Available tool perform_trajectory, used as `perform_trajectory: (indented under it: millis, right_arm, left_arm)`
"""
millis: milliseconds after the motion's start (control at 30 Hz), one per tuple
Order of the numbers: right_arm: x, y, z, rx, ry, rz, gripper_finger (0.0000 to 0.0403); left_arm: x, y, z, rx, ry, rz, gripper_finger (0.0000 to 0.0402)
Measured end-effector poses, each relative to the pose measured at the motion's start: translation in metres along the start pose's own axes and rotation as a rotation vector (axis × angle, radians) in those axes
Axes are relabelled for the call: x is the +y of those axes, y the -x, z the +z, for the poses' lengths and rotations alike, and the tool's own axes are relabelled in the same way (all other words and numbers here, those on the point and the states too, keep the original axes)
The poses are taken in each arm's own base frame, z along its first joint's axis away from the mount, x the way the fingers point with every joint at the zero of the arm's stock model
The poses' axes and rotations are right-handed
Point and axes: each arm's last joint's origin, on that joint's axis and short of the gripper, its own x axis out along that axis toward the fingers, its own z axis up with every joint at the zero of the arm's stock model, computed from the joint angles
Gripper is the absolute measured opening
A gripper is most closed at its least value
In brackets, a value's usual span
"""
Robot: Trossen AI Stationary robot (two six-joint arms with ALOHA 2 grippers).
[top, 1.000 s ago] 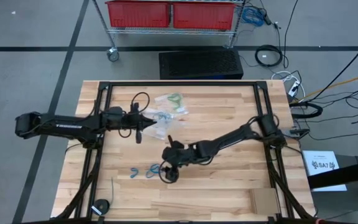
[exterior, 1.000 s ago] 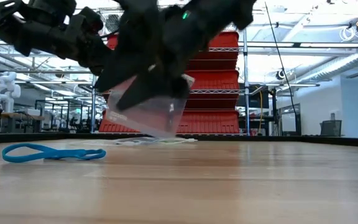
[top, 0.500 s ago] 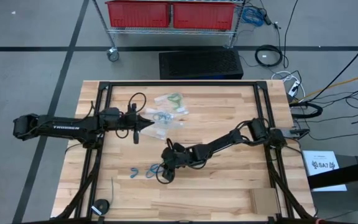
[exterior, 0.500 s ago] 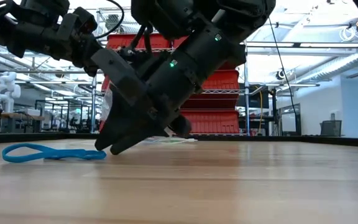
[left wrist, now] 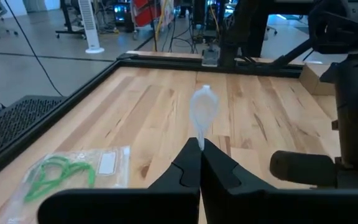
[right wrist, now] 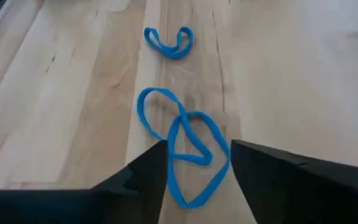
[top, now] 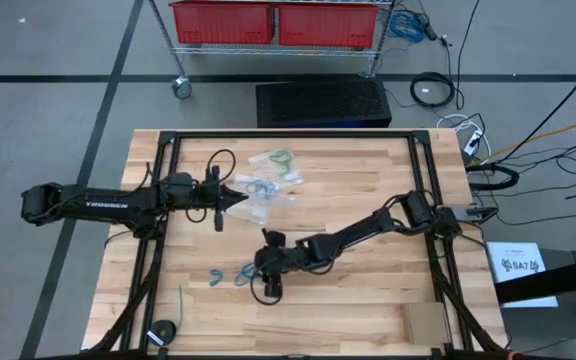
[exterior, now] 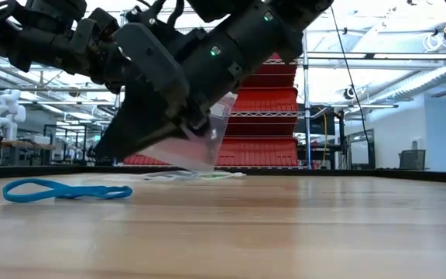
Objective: Sort rubber bands
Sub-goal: Put the blue rubber bands into the transparent zip bag
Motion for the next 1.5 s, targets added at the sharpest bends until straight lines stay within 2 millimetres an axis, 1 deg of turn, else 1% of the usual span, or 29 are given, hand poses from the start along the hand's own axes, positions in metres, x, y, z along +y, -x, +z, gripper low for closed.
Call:
perform_trajectory:
  millis: [100, 267, 367, 433, 500, 567, 667, 767, 900, 1033, 1100, 1200, 1300, 1400, 1500]
  right_arm:
    - [-0.003, -0.002, -0.001, 0.002, 0.035, -0.005, 0.0179]
    - [-0.003, -0.007, -0.005, 0.009, 0.079, -0.002, 0.0175]
    - [-0.002, -0.014, -0.007, 0.013, 0.115, 0.002, 0.0172]
    - [0.003, -0.020, -0.002, -0.001, 0.142, 0.026, 0.0172]
    - [0.006, -0.027, -0.001, 0.013, 0.170, 0.029, 0.0172]
    - [0.007, -0.034, -0.005, 0.068, 0.194, 0.027, 0.0171]
    - [0.008, -0.041, -0.002, 0.089, 0.197, 0.023, 0.0169]
    - [0.008, -0.045, -0.001, 0.117, 0.200, 0.020, 0.0153]
    - [0.010, -0.045, 0.001, 0.126, 0.213, 0.026, 0.0096]
    - [0.009, -0.039, 0.004, 0.150, 0.239, 0.020, 0.0027]
    - [0.007, -0.035, 0.006, 0.163, 0.252, 0.015, 0.0008]
    - [0.003, -0.026, 0.011, 0.200, 0.267, 0.001, 0.0013]
    - [-0.004, -0.013, 0.020, 0.229, 0.260, -0.013, 0.0018]
    - [-0.011, 0.001, 0.031, 0.232, 0.268, -0.020, 0.0017]
    - [-0.018, 0.017, 0.047, 0.202, 0.280, -0.023, 0.0012]
  left_arm:
    - [0.000, 0.000, 0.000, 0.000, 0.000, 0.000, 0.0000]
    - [0.000, 0.000, 0.000, 0.000, 0.000, 0.000, 0.0000]
    - [0.000, 0.000, 0.000, 0.000, -0.003, 0.000, 0.0000]
    - [0.000, 0.000, 0.000, 0.000, -0.006, 0.001, 0.0000]
    - [0.000, 0.000, 0.000, 0.000, -0.006, 0.001, 0.0000]
    - [0.000, 0.000, 0.000, 0.004, -0.006, 0.001, 0.0000]
    - [0.000, 0.000, -0.002, 0.020, -0.005, 0.002, 0.0000]
    - [0.000, 0.000, -0.004, 0.038, -0.004, 0.002, 0.0000]
    - [0.000, 0.000, -0.004, 0.045, -0.005, 0.007, 0.0000]
    - [0.000, 0.000, -0.004, 0.043, -0.021, 0.007, 0.0000]
    - [0.000, 0.000, -0.004, 0.043, -0.022, 0.007, 0.0000]
    - [0.000, 0.000, -0.003, 0.033, -0.023, 0.007, 0.0000]
    - [0.000, 0.000, -0.001, 0.011, -0.025, 0.007, 0.0000]
    - [0.000, 0.000, 0.000, 0.001, -0.025, 0.017, 0.0000]
    - [0.001, 0.000, 0.000, 0.000, -0.026, 0.026, 0.0000]
